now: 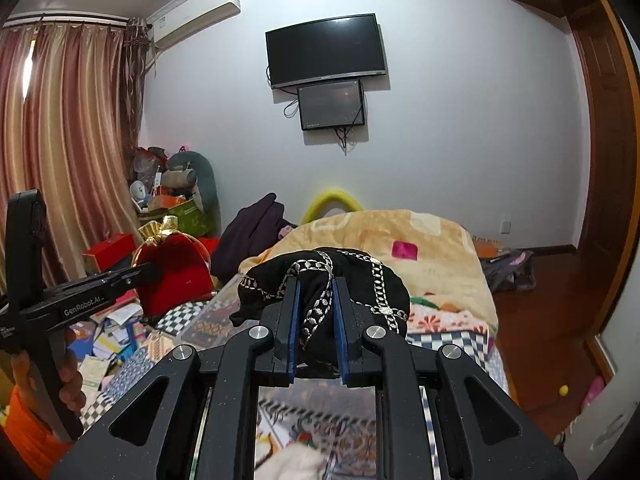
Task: Organize soft objects
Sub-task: 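Carry both pouches over the clear plastic box with both grippers, then open both grippers to drop the pouches into the clear box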
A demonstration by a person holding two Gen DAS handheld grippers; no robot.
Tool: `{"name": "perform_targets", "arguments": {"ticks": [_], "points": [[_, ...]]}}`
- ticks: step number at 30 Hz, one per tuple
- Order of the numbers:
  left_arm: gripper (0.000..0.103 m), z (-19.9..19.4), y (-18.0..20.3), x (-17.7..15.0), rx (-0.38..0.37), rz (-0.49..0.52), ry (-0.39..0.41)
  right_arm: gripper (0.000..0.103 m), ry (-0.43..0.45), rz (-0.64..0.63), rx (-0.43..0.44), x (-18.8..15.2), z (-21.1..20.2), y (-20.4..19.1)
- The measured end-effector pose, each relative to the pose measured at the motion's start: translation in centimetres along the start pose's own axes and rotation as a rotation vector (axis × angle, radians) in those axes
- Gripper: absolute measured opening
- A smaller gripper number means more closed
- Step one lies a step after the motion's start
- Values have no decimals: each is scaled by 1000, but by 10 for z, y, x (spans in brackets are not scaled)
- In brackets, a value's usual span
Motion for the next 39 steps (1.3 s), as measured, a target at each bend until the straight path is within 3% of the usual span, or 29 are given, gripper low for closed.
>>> {"name": "perform_targets", "arguments": {"ticks": [8, 16, 25, 35, 39], "points": [[10, 39, 8, -1, 14, 32, -69, 14, -40, -15, -15, -3, 31, -2], [10, 82, 9, -27, 31, 59, -208, 14, -159, -53, -26, -30, 63, -5], [10, 103, 18, -47, 33, 120, -295, 14, -276, -70, -28, -50, 82, -4], [10, 102, 20, -55, 18, 127, -323, 19, -359, -40, -19, -63, 89, 1], [18, 96, 19, -54, 11, 121, -321, 24, -366, -26, -12, -64, 86, 2]]}}
Point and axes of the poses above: each gripper's, at about its wrist camera, not at the fingertips, and z roughly the way its jaws point, y to its right, x to its top, the point moved 5 cm from there along z, roughly the way its jaws point, and after that the axes turned 1 degree about y, right-handed, at the moved point
